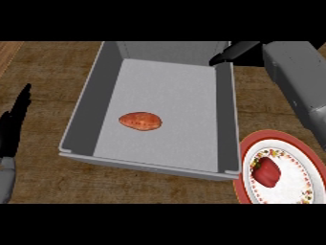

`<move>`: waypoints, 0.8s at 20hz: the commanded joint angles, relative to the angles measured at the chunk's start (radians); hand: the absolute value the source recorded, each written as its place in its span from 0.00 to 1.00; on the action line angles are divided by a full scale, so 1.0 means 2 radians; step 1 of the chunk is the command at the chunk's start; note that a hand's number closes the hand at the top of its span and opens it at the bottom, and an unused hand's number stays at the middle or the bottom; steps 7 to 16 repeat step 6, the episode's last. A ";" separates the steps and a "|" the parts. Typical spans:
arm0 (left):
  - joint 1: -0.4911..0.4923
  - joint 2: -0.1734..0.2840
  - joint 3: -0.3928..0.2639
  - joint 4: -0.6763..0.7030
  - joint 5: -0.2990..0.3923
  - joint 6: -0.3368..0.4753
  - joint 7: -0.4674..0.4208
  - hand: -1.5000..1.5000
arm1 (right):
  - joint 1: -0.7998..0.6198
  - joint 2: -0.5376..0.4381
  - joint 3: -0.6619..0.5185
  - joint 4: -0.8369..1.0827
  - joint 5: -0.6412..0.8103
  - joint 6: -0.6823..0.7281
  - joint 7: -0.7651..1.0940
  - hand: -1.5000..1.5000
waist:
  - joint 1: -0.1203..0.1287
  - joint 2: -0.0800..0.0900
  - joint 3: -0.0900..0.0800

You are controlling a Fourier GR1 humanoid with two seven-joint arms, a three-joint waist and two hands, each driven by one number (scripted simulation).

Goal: Pick the sweet potato from the plate and place it in the cardboard box

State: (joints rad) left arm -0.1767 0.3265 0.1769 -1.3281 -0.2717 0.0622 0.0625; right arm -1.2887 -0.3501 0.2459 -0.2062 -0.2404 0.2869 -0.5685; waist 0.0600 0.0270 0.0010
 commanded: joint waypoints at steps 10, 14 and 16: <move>-0.001 -0.015 -0.010 0.008 -0.008 0.008 -0.016 0.50 | 0.010 -0.067 0.022 0.037 0.044 0.080 -0.063 0.00 | 0.007 0.004 0.000; -0.001 -0.015 -0.010 0.008 -0.008 0.008 -0.016 0.50 | 0.010 -0.067 0.022 0.037 0.044 0.080 -0.063 0.00 | 0.007 0.004 0.000; -0.001 -0.015 -0.010 0.008 -0.008 0.008 -0.016 0.50 | 0.010 -0.067 0.022 0.037 0.044 0.080 -0.063 0.00 | 0.007 0.004 0.000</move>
